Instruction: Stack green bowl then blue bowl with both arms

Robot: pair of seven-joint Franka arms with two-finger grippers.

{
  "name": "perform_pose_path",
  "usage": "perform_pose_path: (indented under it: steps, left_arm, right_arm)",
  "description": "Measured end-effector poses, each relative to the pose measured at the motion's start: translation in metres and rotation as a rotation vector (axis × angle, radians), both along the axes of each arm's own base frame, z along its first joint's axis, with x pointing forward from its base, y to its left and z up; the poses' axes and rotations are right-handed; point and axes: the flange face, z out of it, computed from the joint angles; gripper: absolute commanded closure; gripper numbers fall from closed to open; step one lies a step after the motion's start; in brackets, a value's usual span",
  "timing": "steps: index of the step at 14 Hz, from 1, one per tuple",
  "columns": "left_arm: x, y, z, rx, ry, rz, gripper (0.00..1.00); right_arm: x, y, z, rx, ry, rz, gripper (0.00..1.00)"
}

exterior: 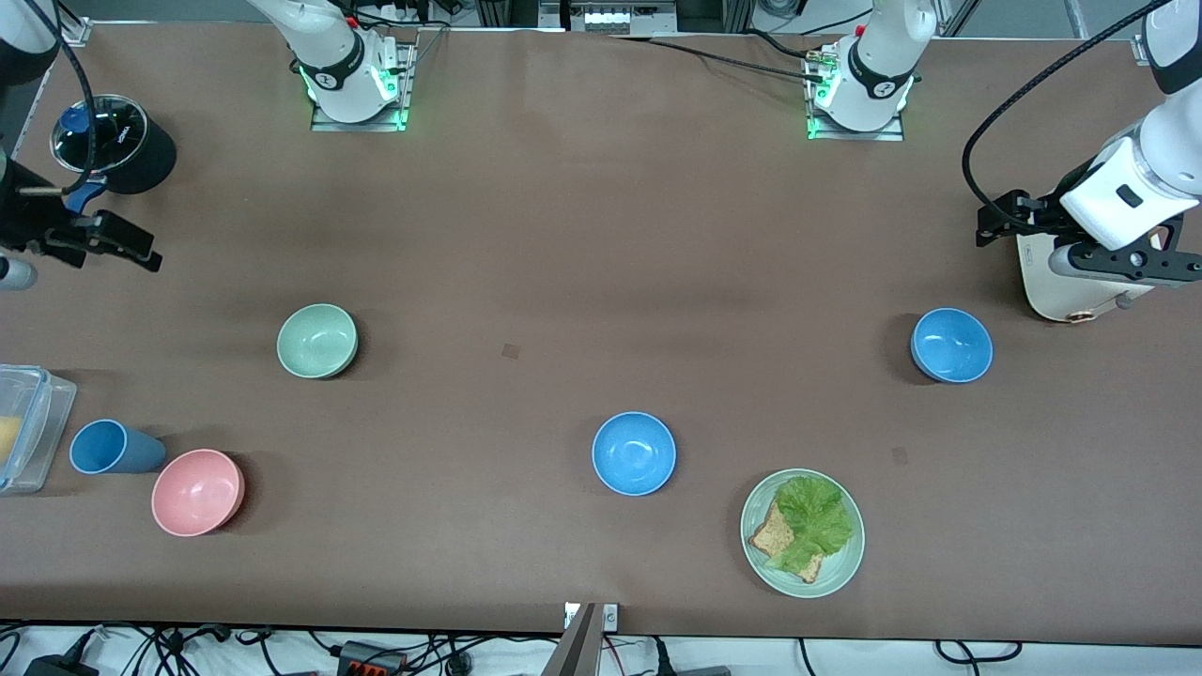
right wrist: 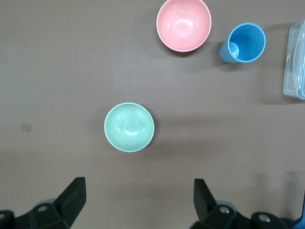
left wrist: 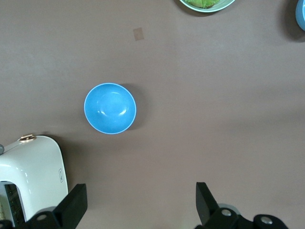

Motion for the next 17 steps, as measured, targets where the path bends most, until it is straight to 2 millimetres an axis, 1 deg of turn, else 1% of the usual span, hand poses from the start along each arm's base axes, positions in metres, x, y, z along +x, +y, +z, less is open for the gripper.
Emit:
perform_pose_path:
  steps: [4, 7, 10, 12, 13, 14, 15, 17]
  left_arm:
    - [0.0, 0.004, 0.001, 0.0, 0.0, 0.007, 0.0]
    - [0.002, 0.003, 0.004, -0.001, -0.009, 0.006, 0.0]
    - [0.005, -0.004, 0.003, -0.012, -0.007, -0.005, 0.0]
    - [0.01, -0.011, -0.004, -0.036, 0.004, -0.01, 0.0]
    - [0.012, -0.014, -0.007, -0.041, 0.009, -0.013, 0.0]
    - [0.015, -0.016, -0.009, -0.043, 0.011, -0.017, 0.0]
    - [0.017, -0.018, -0.01, -0.044, 0.011, -0.02, 0.0]
    - [0.02, -0.02, -0.012, -0.045, 0.012, -0.024, 0.0]
  right_arm:
    - [-0.002, 0.0, 0.0, -0.001, -0.003, 0.001, 0.0]
    - [-0.003, 0.0, -0.001, -0.001, -0.001, 0.001, 0.0]
    - [-0.003, 0.0, -0.004, -0.001, 0.005, 0.002, 0.0]
    - [-0.001, 0.0, -0.012, -0.001, 0.02, 0.006, 0.0]
    - [0.001, 0.0, -0.021, 0.0, 0.037, 0.006, 0.0]
    - [0.005, 0.0, -0.035, 0.0, 0.061, 0.006, 0.0]
    - [0.011, 0.0, -0.054, 0.0, 0.087, 0.006, 0.0]
    - [0.025, 0.0, -0.101, 0.001, 0.152, 0.006, 0.0]
